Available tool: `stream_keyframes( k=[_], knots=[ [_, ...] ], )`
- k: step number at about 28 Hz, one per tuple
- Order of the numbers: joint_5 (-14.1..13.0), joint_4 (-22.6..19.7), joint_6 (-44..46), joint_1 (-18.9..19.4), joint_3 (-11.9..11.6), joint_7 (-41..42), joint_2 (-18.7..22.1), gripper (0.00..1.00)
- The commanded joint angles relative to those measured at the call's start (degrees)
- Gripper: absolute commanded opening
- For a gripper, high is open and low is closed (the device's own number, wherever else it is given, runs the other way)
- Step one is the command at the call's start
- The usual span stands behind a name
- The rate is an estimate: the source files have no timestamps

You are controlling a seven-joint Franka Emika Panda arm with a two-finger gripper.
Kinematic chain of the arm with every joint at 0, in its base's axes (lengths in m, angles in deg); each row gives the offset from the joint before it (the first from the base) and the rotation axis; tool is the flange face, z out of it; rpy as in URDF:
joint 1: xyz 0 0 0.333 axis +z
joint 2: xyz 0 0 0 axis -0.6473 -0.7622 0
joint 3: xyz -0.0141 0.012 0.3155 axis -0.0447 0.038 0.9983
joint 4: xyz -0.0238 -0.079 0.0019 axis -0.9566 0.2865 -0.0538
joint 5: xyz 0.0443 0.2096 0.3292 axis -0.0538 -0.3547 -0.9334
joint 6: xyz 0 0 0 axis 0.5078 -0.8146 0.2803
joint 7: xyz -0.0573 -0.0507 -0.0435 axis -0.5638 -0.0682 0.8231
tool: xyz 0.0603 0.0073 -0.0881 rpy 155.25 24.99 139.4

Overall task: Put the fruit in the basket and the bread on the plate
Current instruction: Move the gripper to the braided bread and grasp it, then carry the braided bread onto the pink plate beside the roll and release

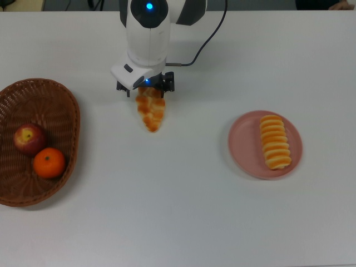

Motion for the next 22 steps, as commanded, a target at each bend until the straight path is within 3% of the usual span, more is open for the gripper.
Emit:
stream_keyframes(
  k=[1, 3, 5, 6, 7, 12, 19, 22],
  knots=[
    [1.7, -3.7, -2.7, 0.7, -0.3, -0.8, 1.4, 1.00],
    [1.7, -4.3, -3.8, 0.7, -0.3, -0.9, 1.3, 0.96],
    [1.7, -4.2, -4.0, 0.2, -0.3, -0.8, 1.3, 0.81],
    [1.7, -4.1, -4.0, 0.0, -0.3, -0.8, 1.3, 0.70],
    [1.7, -4.0, -4.1, -0.1, -0.4, -0.8, 1.3, 0.47],
    [1.0, -3.9, -4.0, -0.5, -0.4, -1.0, 1.3, 0.00],
    [0.8, -1.9, -3.2, -0.6, -0.4, -5.0, 1.5, 0.00],
    [-0.3, 1.8, -0.2, -0.5, -0.4, -5.8, 1.7, 0.00]
  ],
)
